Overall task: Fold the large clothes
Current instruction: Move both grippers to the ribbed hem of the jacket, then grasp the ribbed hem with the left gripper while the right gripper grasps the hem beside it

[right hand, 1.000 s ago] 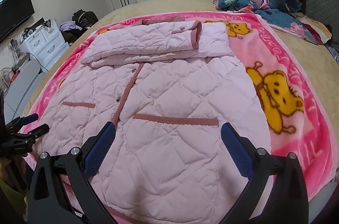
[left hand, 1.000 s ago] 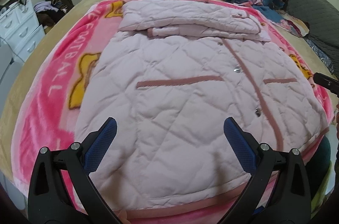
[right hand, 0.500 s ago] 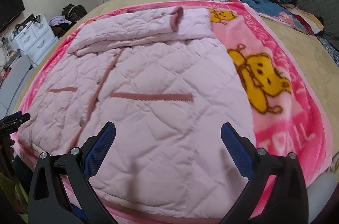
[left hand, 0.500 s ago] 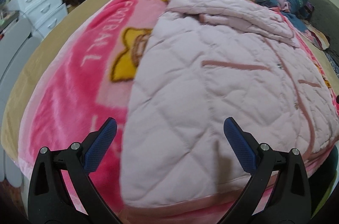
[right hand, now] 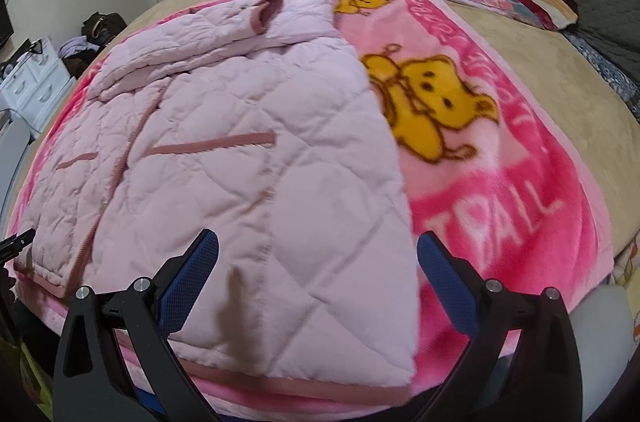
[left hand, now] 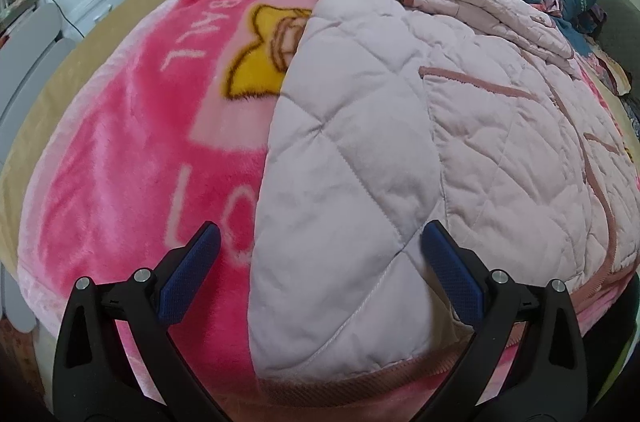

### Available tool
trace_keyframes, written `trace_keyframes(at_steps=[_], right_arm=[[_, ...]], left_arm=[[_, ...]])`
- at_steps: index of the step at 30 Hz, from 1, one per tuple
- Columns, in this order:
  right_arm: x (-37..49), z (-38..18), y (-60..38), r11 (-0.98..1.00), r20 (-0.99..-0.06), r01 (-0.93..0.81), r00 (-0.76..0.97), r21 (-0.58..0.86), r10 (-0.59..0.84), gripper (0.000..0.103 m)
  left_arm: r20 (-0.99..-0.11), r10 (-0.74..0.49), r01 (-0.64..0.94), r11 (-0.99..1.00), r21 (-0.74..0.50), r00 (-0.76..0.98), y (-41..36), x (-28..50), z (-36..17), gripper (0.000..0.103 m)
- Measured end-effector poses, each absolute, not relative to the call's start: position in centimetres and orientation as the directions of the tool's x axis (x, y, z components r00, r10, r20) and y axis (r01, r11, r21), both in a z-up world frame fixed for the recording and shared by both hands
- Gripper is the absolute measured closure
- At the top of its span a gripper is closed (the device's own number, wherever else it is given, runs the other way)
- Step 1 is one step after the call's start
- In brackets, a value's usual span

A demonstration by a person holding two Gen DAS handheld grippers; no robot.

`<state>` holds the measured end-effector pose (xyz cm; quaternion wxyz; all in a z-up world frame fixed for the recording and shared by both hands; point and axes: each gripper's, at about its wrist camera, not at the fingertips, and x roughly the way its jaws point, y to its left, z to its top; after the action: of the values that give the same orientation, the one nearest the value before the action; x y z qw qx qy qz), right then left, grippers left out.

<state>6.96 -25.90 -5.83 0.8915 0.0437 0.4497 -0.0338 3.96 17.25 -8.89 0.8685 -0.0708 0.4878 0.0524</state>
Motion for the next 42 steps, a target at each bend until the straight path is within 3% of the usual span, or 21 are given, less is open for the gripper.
trace_keyframes(at_steps=[13, 21, 27, 30, 31, 34, 37, 42], right_arm=[[5.4, -7.0, -28.7, 0.988, -0.836, 0.135, 0.549, 0.077, -0.010, 0.004], [4.7, -8.4, -28.7, 0.987, -0.867, 0.085, 0.492, 0.139, 0.080, 0.004], [4.5, -9.2, -29.1, 0.975, -0.862, 0.075, 0.484, 0.210, 0.149, 0.004], [4.5, -9.5, -29.1, 0.971, -0.859, 0.064, 0.482, 0.228, 0.170, 0.004], [4.5, -9.5, -28.9, 0.969, -0.857, 0.055, 0.482, 0.241, 0.186, 0.008], [4.3, -9.0, -28.2, 0.961, -0.844, 0.002, 0.479, 0.275, 0.241, 0.039], [4.2, -7.7, -27.8, 0.955, -0.822, -0.025, 0.502, 0.297, 0.269, 0.053], [4.6, -8.0, -28.5, 0.941, -0.813, -0.022, 0.498, 0.337, 0.303, 0.051]], left_arm=[[-0.859, -0.039, -0.175, 0.973, -0.149, 0.510, 16.6, 5.4, -9.8, 0.013], [-0.839, -0.102, -0.125, 0.972, -0.197, 0.534, 15.9, 5.0, -9.0, 0.053], [-0.832, -0.123, -0.099, 0.973, -0.208, 0.540, 15.5, 4.7, -8.1, 0.069], [-0.831, -0.127, -0.095, 0.973, -0.211, 0.541, 15.5, 4.5, -7.9, 0.071], [-0.831, -0.129, -0.093, 0.973, -0.212, 0.541, 15.5, 4.4, -7.8, 0.071], [-0.830, -0.133, -0.092, 0.972, -0.216, 0.541, 15.7, 4.2, -7.6, 0.071], [-0.830, -0.145, -0.094, 0.968, -0.231, 0.538, 15.9, 4.1, -7.7, 0.071], [-0.835, -0.149, -0.091, 0.969, -0.231, 0.530, 16.2, 4.1, -8.3, 0.066]])
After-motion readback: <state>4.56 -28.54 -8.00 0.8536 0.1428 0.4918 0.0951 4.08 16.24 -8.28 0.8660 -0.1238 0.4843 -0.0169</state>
